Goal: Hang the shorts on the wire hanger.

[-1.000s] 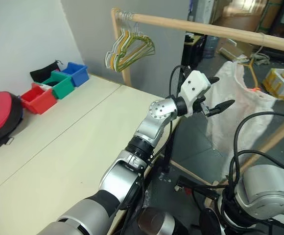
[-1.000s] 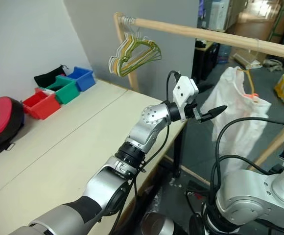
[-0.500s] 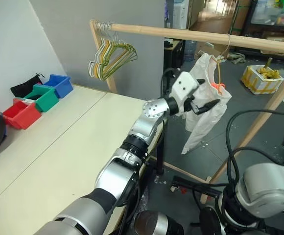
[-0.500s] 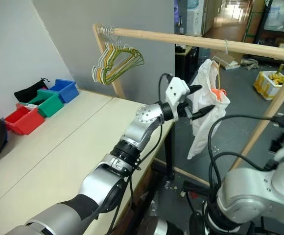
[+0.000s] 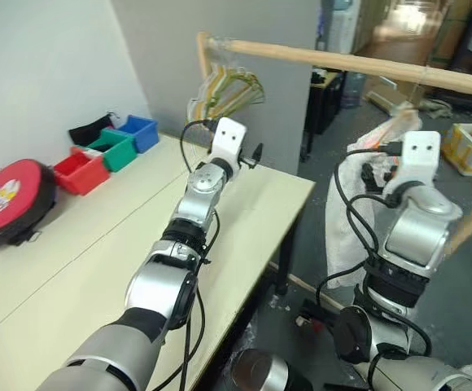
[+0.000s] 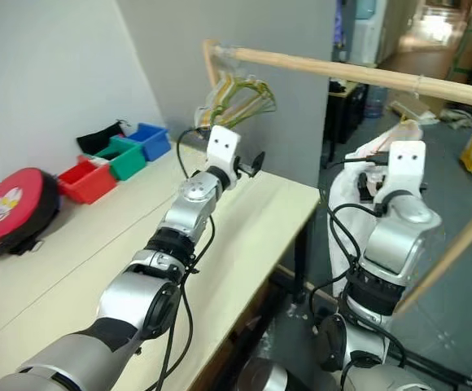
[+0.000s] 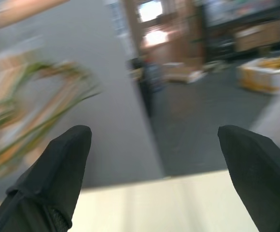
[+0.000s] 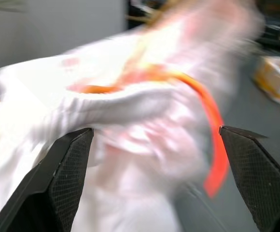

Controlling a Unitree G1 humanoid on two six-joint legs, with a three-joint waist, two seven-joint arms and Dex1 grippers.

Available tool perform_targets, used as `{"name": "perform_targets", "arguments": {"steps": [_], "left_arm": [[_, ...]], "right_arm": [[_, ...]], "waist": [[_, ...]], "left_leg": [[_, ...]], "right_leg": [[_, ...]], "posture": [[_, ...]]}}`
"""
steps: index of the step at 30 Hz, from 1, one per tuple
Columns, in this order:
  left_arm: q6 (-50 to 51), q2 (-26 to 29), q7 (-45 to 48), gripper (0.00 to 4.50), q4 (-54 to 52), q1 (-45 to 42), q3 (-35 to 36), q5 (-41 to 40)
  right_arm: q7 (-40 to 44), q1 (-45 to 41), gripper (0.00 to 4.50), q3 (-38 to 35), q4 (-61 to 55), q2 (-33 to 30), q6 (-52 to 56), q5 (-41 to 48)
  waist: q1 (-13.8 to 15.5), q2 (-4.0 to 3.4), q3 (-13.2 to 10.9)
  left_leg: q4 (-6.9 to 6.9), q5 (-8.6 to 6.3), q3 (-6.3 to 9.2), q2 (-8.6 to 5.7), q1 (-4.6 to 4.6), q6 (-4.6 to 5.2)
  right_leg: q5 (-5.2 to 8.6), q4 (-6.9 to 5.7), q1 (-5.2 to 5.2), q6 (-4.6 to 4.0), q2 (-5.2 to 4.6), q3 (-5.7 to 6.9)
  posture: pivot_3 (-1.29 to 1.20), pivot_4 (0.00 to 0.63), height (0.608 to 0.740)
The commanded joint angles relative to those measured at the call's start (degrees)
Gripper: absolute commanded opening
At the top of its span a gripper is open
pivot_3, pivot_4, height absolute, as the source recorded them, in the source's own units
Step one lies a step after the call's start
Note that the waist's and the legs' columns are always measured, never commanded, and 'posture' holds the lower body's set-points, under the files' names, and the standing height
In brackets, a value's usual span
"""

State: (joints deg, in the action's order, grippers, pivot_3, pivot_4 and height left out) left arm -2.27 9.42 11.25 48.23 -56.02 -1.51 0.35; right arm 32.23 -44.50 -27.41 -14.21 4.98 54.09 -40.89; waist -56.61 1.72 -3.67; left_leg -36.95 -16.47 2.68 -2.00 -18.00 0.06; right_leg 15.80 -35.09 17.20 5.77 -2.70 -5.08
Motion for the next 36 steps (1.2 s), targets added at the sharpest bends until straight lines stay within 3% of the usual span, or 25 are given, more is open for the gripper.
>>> {"name": "perform_targets", "arguments": {"steps": [1,7,9,11,14,16,24,31,36], "left_arm": [[2.8,1.6,-1.8,4.50,-6.1,1.4,1.9,-0.1],[14.5,3.5,-4.3,4.50,-27.4,15.5,4.1,-0.5],[18.1,3.7,-5.0,4.50,-33.3,19.0,4.5,-0.4],[21.1,3.8,-5.6,4.50,-38.2,21.9,5.1,-0.4],[25.7,3.6,-6.8,4.50,-45.3,26.5,6.7,-1.0],[28.5,3.8,-7.5,4.50,-50.4,30.4,7.7,-0.8],[36.6,1.8,-10.7,4.50,-63.2,40.2,10.6,-1.5],[39.0,0.5,-10.5,4.50,-64.9,41.9,9.1,-1.7],[37.3,0.3,-8.1,4.50,-60.1,37.9,7.0,-2.5]], "right_arm": [[-5.1,-2.3,4.40,3.8,2.2,-0.5,-3.3,6.9],[-8.5,-2.6,4.40,10.2,10.6,2.5,-7.5,16.5],[-9.7,-1.7,4.40,12.0,12.1,2.7,-8.3,18.8],[-10.9,-1.5,4.40,13.2,13.5,3.0,-8.8,21.0],[-12.3,-0.9,4.40,15.3,15.0,3.2,-9.4,24.0],[-13.2,0.1,4.40,17.3,16.0,3.6,-9.9,25.9],[-16.2,6.6,4.40,23.0,14.5,2.9,-10.1,31.0],[-20.3,9.4,4.40,21.5,13.4,0.3,-9.4,33.4],[-26.6,12.5,4.40,18.9,10.9,-1.9,-9.5,33.0]], "waist": [[3.2,0.00,0.0],[14.8,-0.02,0.2],[19.0,-0.02,0.2],[23.5,0.00,0.2],[29.4,-0.01,0.2],[32.9,-0.03,0.2],[44.9,-0.04,0.2],[51.6,-0.05,0.2],[53.6,-0.05,0.2]], "left_leg": [[0.00,0.00,0.01,-0.03,-0.03,0.00],[-0.05,0.01,-0.01,-0.40,-0.99,0.01],[-0.13,0.03,-0.03,-0.40,-1.53,-0.02],[-0.20,0.35,0.06,-0.40,-2.74,-0.29],[-0.39,0.45,0.24,-0.41,-3.45,-0.41],[-0.85,0.45,0.52,-0.39,-4.06,-0.44],[-1.05,0.51,0.58,-0.45,-4.02,-0.56],[-1.05,0.64,0.73,-0.46,-3.96,-0.76],[-1.05,0.78,0.77,-0.50,-3.94,-0.76]], "right_leg": [[0.00,-0.02,0.05,0.03,-0.01,0.00],[0.06,-1.24,1.54,0.21,-0.62,-0.21],[0.11,-1.92,2.39,0.29,-0.64,-0.27],[0.08,-2.55,3.84,0.24,-0.61,-0.29],[0.08,-3.01,4.72,0.23,-0.58,-0.27],[0.07,-3.14,5.12,0.21,-0.53,-0.15],[-0.15,-2.98,5.09,-0.17,-0.45,-0.01],[-0.26,-2.93,5.14,-0.43,-0.39,0.21],[-0.32,-2.90,5.13,-0.65,-0.32,0.44]], "posture": [[-0.52,0.014,0.740],[-0.34,0.011,0.740],[-0.32,0.011,0.740],[-0.26,0.010,0.740],[-0.20,0.010,0.740],[-0.13,0.010,0.740],[-0.01,0.015,0.740],[0.01,0.015,0.740],[-0.04,0.007,0.740]]}}
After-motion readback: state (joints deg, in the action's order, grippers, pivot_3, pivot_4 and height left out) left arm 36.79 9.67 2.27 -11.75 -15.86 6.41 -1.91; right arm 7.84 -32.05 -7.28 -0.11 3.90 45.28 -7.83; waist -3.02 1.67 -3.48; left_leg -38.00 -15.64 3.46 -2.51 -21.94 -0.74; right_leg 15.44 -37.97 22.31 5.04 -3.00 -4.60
